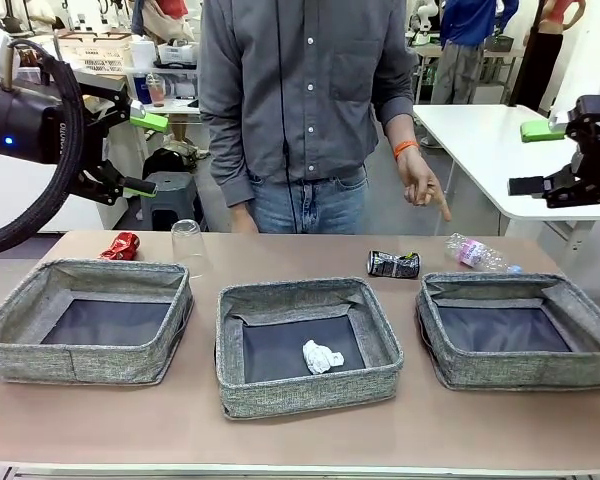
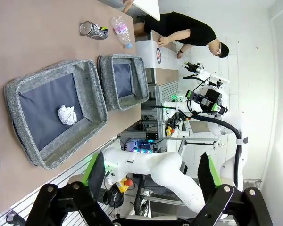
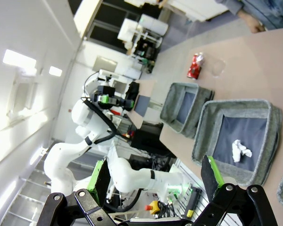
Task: Sort the waste into the appropriate baskets.
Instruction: Pick up the waste item pointed out by the person.
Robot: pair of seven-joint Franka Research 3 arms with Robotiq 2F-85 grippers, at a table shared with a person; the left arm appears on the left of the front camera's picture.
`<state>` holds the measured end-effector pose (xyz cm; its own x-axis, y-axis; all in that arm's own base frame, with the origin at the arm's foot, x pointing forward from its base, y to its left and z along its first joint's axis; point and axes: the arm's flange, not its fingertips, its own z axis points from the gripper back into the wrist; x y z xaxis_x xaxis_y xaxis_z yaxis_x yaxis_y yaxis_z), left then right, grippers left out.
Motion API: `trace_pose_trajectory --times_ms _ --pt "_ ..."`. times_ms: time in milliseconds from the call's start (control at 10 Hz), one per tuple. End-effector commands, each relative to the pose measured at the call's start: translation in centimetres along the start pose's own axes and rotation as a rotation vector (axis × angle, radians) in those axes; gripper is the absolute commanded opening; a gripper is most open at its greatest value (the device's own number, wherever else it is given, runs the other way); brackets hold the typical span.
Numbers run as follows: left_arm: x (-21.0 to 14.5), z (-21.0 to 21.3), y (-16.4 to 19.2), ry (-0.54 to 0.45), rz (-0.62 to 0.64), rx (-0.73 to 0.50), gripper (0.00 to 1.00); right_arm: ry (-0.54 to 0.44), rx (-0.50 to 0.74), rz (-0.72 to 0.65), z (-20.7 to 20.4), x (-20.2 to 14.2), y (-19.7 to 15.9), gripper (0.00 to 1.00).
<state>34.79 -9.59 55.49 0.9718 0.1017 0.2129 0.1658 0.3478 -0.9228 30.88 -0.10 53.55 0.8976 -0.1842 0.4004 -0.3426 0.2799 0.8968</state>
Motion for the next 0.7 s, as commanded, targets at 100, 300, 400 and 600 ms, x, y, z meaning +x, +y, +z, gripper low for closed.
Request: trace_pose_trajectory --times_ms 100,300,400,600 --pt "-0.1 -0.3 0.3 -0.019 -0.017 -0.022 1.00 0.050 -0.411 0.132 -1.7 1.7 -1.4 1.00" --pt "-0.1 -0.3 0.3 -0.019 -0.017 -0.022 1.00 0.202 -0.664 0.250 -1.6 3.6 -2.8 1.00" --pt "-0.1 -0.3 0.3 -0.019 -0.017 -0.022 1.00 0.289 -0.791 0.278 -1.2 4.8 -4.0 1.00" --pt "-0.1 -0.3 0.3 -0.019 -0.017 -0.022 1.00 0.394 -0.893 0.289 -0.4 6.2 -5.4 1.00"
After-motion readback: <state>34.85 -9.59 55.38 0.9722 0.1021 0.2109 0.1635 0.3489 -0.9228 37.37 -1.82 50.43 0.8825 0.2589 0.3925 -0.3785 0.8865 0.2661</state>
